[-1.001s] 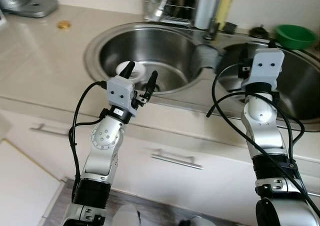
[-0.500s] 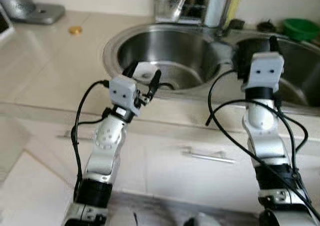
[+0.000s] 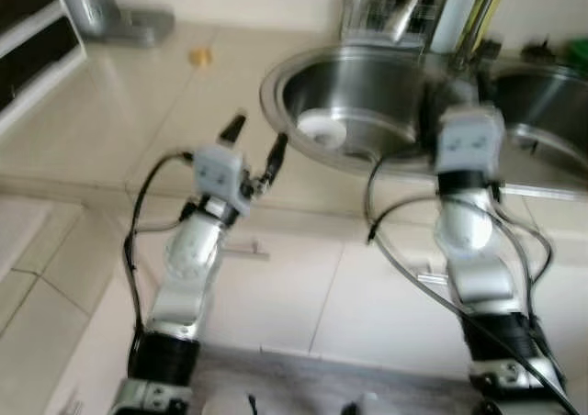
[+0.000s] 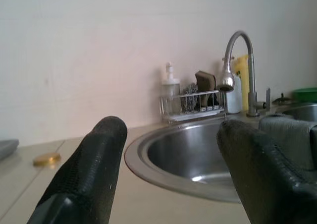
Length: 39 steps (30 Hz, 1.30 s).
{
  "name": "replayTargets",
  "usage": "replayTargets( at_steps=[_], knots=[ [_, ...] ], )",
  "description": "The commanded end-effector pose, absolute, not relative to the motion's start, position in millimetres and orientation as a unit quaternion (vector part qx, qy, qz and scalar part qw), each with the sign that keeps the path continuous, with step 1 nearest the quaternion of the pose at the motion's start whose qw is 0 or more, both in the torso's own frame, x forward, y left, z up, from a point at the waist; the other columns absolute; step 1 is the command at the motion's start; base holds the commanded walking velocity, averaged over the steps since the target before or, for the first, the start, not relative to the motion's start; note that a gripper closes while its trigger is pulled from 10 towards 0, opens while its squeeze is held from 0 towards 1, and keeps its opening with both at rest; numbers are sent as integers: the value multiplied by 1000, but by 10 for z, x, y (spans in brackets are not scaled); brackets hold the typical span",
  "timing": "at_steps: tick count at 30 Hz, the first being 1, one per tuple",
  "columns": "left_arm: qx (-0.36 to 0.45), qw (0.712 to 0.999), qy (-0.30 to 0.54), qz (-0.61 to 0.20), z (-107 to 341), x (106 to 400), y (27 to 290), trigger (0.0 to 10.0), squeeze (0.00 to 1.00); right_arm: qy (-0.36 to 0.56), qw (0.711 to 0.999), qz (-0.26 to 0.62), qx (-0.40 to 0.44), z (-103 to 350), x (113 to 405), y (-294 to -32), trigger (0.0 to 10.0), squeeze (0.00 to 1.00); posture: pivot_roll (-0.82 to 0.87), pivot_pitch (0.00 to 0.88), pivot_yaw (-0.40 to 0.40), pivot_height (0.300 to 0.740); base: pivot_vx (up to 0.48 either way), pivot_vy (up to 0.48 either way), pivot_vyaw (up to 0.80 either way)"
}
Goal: Kitchen organization
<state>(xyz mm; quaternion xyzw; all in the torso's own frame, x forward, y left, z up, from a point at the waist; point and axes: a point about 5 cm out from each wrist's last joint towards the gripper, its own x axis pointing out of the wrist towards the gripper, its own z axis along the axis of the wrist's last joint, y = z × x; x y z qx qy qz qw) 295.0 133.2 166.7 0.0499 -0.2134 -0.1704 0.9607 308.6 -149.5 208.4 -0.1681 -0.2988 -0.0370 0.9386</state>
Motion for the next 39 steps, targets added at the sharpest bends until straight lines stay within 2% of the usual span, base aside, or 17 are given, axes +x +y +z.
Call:
replayTargets(
  at_steps=[1,4,25,39],
  knots=[
    [50,953,-229,-191,1727,2939,1208,10000,0,-303,936,-52,-172,2117,3060,-1612,10000,0,143,0,-46,740,0,0,-800],
    [56,953,-225,-195,1716,2938,1193,10000,0,-302,936,-53,-172,2102,3037,-1621,10000,0,142,0,-44,740,0,0,-800],
    [59,951,-229,-199,1696,2929,1178,10000,0,-310,935,-64,-161,2084,2948,-1643,10000,0,140,0,-44,740,0,-441,-800],
    [59,951,-232,-198,1705,2928,1194,10000,0,-312,934,-68,-158,2088,2929,-1652,10000,0,138,0,-43,740,0,0,-796]
  ],
)
